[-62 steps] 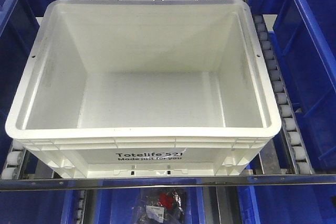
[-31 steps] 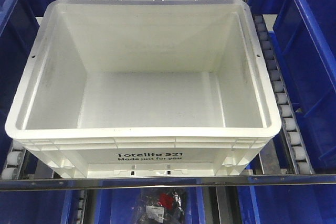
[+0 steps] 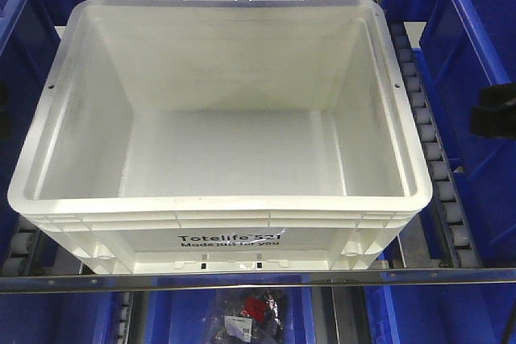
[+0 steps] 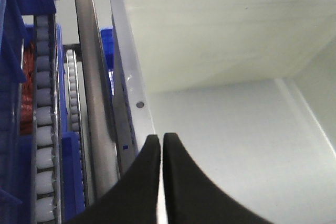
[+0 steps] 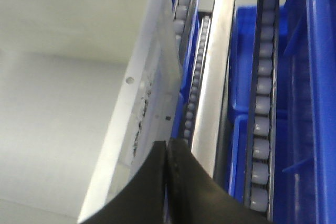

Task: Move bin from left to right shelf
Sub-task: 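Lower both grippers onto the tote's side rims, one on each side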

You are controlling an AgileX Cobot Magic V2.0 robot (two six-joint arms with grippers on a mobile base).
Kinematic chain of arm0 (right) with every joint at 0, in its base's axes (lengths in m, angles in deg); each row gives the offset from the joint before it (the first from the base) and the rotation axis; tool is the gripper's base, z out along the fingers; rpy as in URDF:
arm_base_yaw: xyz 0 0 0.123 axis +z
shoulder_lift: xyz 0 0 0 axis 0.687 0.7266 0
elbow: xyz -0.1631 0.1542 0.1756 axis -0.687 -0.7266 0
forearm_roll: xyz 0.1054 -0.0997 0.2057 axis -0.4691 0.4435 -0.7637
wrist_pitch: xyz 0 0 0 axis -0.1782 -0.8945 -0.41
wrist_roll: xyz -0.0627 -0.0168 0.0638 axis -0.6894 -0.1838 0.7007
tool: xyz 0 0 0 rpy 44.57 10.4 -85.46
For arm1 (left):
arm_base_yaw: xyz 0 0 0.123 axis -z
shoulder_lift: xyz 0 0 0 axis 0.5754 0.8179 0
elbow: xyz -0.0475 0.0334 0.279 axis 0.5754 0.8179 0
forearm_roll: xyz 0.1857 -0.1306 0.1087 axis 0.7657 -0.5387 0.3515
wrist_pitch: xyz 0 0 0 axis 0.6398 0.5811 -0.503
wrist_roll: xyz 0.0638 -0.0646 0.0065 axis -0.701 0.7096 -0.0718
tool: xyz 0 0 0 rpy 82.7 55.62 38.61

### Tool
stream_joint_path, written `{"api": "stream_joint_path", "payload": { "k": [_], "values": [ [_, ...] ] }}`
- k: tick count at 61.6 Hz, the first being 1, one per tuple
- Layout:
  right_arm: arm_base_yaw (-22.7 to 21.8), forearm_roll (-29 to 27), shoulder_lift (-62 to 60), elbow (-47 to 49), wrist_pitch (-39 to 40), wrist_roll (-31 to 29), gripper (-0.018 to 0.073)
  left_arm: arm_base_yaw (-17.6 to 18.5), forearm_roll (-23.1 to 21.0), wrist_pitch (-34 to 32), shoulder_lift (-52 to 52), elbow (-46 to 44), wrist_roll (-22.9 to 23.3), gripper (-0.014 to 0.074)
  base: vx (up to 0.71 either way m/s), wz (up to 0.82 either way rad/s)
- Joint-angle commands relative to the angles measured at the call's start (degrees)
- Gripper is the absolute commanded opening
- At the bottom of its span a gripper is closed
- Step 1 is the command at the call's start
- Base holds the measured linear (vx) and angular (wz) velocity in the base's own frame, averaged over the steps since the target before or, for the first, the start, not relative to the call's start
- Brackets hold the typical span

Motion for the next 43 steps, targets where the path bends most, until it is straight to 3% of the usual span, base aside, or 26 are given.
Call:
{"api": "stream_joint_path", "payload": {
  "k": [1,25,43],
  "values": [
    [-0.1,-0.1,1.9,2.1,4.3,-0.6,-0.0007,0.3,-0.7,-4.0,1.5,-2.1,0.6,-0.0008,0.0,0.0],
    [-0.1,-6.0,4.4,2.1,4.8,-0.5,-0.0007,0.3,-0.9,-1.8,2.1,-2.2,1.4,-0.0008,0.0,0.0],
    [-0.1,-6.0,4.4,2.1,4.7,-3.6,-0.0007,0.3,2.0,12.3,8.0,-11.0,3.2,-0.0002,0.0,0.0]
  ]
}}
